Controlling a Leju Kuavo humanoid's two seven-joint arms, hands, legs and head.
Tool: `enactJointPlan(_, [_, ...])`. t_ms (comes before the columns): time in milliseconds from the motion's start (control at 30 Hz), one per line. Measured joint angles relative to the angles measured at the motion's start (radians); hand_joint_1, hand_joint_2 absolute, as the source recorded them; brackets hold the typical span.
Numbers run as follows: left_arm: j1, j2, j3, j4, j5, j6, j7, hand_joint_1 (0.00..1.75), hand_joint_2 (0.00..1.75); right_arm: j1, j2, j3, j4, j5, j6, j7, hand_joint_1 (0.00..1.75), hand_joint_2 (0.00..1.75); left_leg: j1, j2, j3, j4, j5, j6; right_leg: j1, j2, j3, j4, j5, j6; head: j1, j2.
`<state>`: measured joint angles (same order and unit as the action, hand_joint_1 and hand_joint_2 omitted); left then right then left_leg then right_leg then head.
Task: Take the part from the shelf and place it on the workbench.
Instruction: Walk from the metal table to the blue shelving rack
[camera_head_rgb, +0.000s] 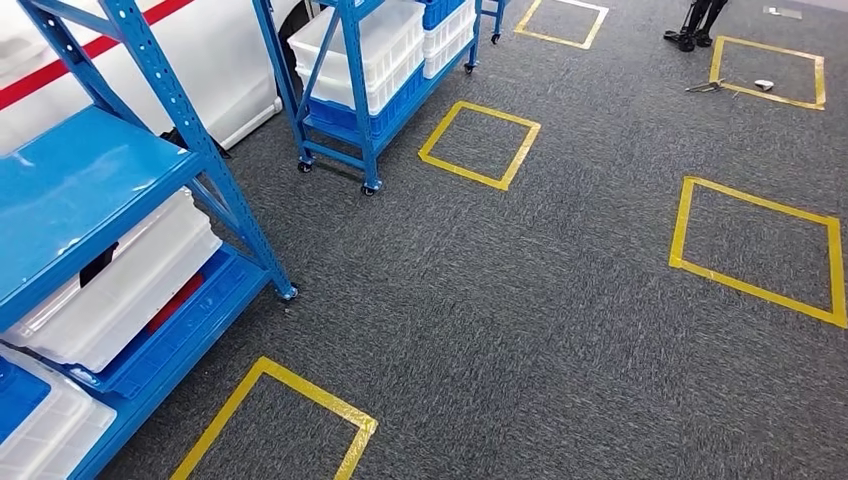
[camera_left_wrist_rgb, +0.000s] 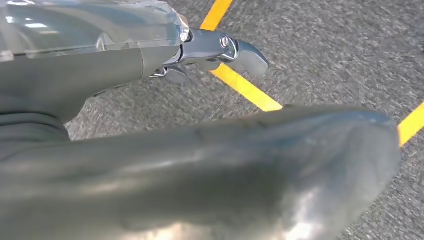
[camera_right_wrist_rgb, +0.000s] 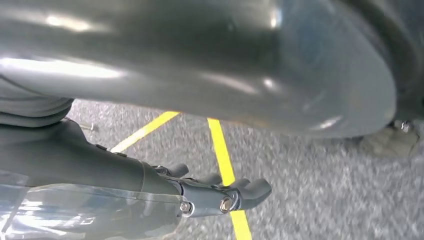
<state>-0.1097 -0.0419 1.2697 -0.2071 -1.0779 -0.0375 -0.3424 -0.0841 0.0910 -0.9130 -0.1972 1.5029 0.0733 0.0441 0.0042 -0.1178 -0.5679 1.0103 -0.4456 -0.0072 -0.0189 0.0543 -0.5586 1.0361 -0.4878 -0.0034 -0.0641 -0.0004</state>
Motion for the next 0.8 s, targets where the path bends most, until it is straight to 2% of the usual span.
enactJointPlan(33, [0.001, 0.001, 0.000, 0.000, -0.001, 0.000, 0.001, 0.00, 0.00, -0.002, 0.000, 0.000, 0.000, -0.001, 0.000, -0.002, 0.00, 0.00, 0.002, -0.006, -0.002, -0.001, 0.001, -0.006, -0.001, -0.011, 0.000, -0.002, 0.002, -0.007, 0.000, 0.000])
enactJointPlan(67, [0.003, 0.001, 0.000, 0.000, -0.001, 0.000, 0.002, 0.00, 0.00, -0.003, 0.000, 0.000, 0.000, -0.001, 0.000, -0.004, 0.00, 0.00, 0.003, 0.006, -0.006, 0.003, -0.003, -0.012, -0.001, -0.021, 0.002, -0.006, 0.005, -0.014, 0.000, 0.000])
enactJointPlan(100, [0.004, 0.001, -0.001, 0.000, -0.002, 0.000, 0.004, 0.00, 0.00, -0.003, 0.000, 0.000, 0.000, -0.001, 0.000, -0.006, 0.00, 0.00, 0.003, 0.028, -0.016, 0.024, -0.017, -0.017, -0.001, -0.033, 0.003, -0.011, 0.007, -0.021, 0.000, 0.000])
enactJointPlan(167, [0.001, 0.000, -0.002, 0.000, -0.005, -0.003, 0.007, 0.00, 0.00, 0.000, 0.000, 0.000, 0.000, -0.001, 0.000, -0.005, 0.00, 0.00, 0.004, 0.086, -0.062, 0.126, -0.077, -0.024, 0.000, -0.059, 0.004, -0.016, 0.008, -0.031, 0.000, 0.000])
enactJointPlan(233, [-0.002, 0.000, -0.003, 0.000, -0.009, -0.006, 0.012, 0.00, 0.00, 0.004, 0.000, -0.001, 0.000, -0.001, 0.001, 0.001, 0.00, 0.00, 0.008, 0.106, -0.122, 0.254, -0.134, -0.031, 0.004, -0.088, 0.003, -0.016, 0.006, -0.035, 0.000, 0.000])
enactJointPlan(267, [0.000, 0.000, -0.004, 0.000, -0.011, -0.006, 0.014, 0.00, 0.00, 0.005, 0.000, -0.001, 0.000, -0.001, 0.002, 0.005, 0.00, 0.00, 0.009, 0.108, -0.134, 0.282, -0.138, -0.033, 0.005, -0.102, 0.003, -0.015, 0.005, -0.035, 0.000, 0.000])
enactJointPlan(300, [0.002, 0.000, -0.005, 0.000, -0.011, -0.007, 0.017, 0.00, 0.00, 0.005, 0.000, -0.002, 0.000, -0.001, 0.002, 0.009, 0.00, 0.00, 0.009, 0.111, -0.127, 0.271, -0.123, -0.034, 0.005, -0.115, 0.003, -0.015, 0.004, -0.034, 0.000, 0.000])
enactJointPlan(333, [0.003, 0.000, -0.006, 0.000, -0.011, -0.007, 0.018, 0.00, 0.00, 0.005, 0.000, -0.002, 0.000, -0.001, 0.003, 0.012, 0.00, 0.00, 0.009, 0.118, -0.098, 0.219, -0.092, -0.033, 0.005, -0.127, 0.006, -0.015, 0.002, -0.033, 0.000, 0.000])
enactJointPlan(400, [0.002, 0.001, -0.008, 0.000, -0.011, -0.007, 0.019, 0.00, 0.00, 0.004, 0.000, -0.002, 0.000, -0.001, 0.004, 0.013, 0.00, 0.00, 0.004, 0.161, -0.021, 0.074, -0.034, -0.023, 0.009, -0.149, 0.013, -0.014, -0.003, -0.026, 0.000, 0.000])
enactJointPlan(433, [0.000, 0.001, -0.008, 0.000, -0.011, -0.007, 0.019, 0.00, 0.00, 0.004, 0.000, -0.002, 0.000, -0.001, 0.004, 0.014, 0.00, 0.00, 0.001, 0.181, 0.005, 0.025, -0.020, -0.016, 0.011, -0.159, 0.017, -0.014, -0.006, -0.021, 0.000, 0.000])
enactJointPlan(467, [-0.002, 0.001, -0.009, 0.000, -0.011, -0.007, 0.019, 0.00, 0.00, 0.003, 0.000, -0.002, 0.000, -0.001, 0.004, 0.014, 0.00, 0.00, -0.003, 0.195, 0.015, 0.001, -0.017, -0.009, 0.012, -0.168, 0.020, -0.015, -0.008, -0.016, 0.000, 0.000])
enactJointPlan(500, [-0.002, 0.001, -0.009, 0.000, -0.011, -0.007, 0.019, 0.00, 0.00, 0.001, 0.000, -0.002, 0.000, -0.002, 0.004, 0.014, 0.00, 0.00, -0.006, 0.193, 0.015, -0.003, -0.020, -0.002, 0.013, -0.178, 0.024, -0.016, -0.010, -0.010, 0.000, 0.000])
enactJointPlan(533, [-0.002, 0.001, -0.009, 0.000, -0.011, -0.008, 0.018, 0.00, 0.00, -0.001, 0.000, -0.002, 0.000, -0.002, 0.004, 0.014, 0.00, 0.00, -0.006, 0.180, 0.015, -0.007, -0.018, 0.003, 0.013, -0.189, 0.029, -0.018, -0.011, -0.005, 0.000, 0.000])
enactJointPlan(567, [0.000, 0.001, -0.009, 0.000, -0.011, -0.008, 0.018, 0.00, 0.00, -0.003, -0.001, -0.002, 0.000, -0.002, 0.002, 0.014, 0.00, 0.00, -0.004, 0.167, 0.018, -0.012, -0.015, 0.008, 0.011, -0.186, 0.033, -0.017, -0.015, 0.002, 0.000, 0.000])
enactJointPlan(600, [0.001, 0.001, -0.010, 0.000, -0.011, -0.009, 0.017, 0.00, 0.00, -0.003, -0.002, -0.002, 0.000, -0.003, 0.001, 0.013, 0.00, 0.00, -0.001, 0.155, 0.022, -0.017, -0.010, 0.014, 0.010, -0.167, 0.031, -0.005, -0.027, 0.007, 0.000, 0.000])
enactJointPlan(633, [0.000, 0.000, -0.011, 0.000, -0.012, -0.010, 0.017, 0.00, 0.00, -0.002, -0.003, -0.002, 0.000, -0.004, -0.001, 0.012, 0.00, 0.00, 0.003, 0.142, 0.025, -0.023, -0.005, 0.020, 0.008, -0.138, 0.018, 0.029, -0.050, 0.011, 0.000, 0.000])
enactJointPlan(667, [-0.001, 0.000, -0.013, 0.000, -0.012, -0.010, 0.016, 0.00, 0.00, 0.000, -0.004, -0.003, 0.000, -0.004, -0.004, 0.010, 0.00, 0.00, 0.005, 0.130, 0.027, -0.026, -0.002, 0.023, 0.005, -0.102, -0.008, 0.085, -0.082, 0.013, 0.000, 0.000])
enactJointPlan(700, [-0.004, -0.001, -0.016, 0.000, -0.013, -0.011, 0.015, 0.00, 0.00, 0.003, -0.004, -0.003, 0.000, -0.004, -0.006, 0.008, 0.00, 0.00, 0.005, 0.117, 0.025, -0.026, -0.001, 0.027, 0.005, -0.076, -0.043, 0.153, -0.116, 0.014, 0.000, 0.000])
enactJointPlan(733, [-0.005, -0.001, -0.019, 0.000, -0.014, -0.011, 0.015, 0.00, 0.00, 0.004, -0.004, -0.004, 0.000, -0.004, -0.008, 0.006, 0.00, 0.00, 0.005, 0.102, 0.024, -0.025, 0.000, 0.028, 0.005, -0.064, -0.077, 0.217, -0.140, 0.015, 0.000, 0.000])
enactJointPlan(767, [-0.006, -0.001, -0.022, 0.000, -0.014, -0.012, 0.015, 0.00, 0.00, 0.005, -0.004, -0.004, 0.000, -0.004, -0.010, 0.004, 0.00, 0.00, 0.005, 0.088, 0.024, -0.024, -0.001, 0.028, 0.004, -0.059, -0.100, 0.256, -0.146, 0.016, 0.000, 0.000])
enactJointPlan(800, [-0.005, -0.002, -0.023, 0.000, -0.014, -0.012, 0.016, 0.00, 0.00, 0.006, -0.005, -0.004, 0.000, -0.004, -0.010, 0.003, 0.00, 0.00, 0.005, 0.073, 0.024, -0.023, -0.001, 0.027, 0.004, -0.057, -0.108, 0.261, -0.132, 0.016, 0.000, 0.000])
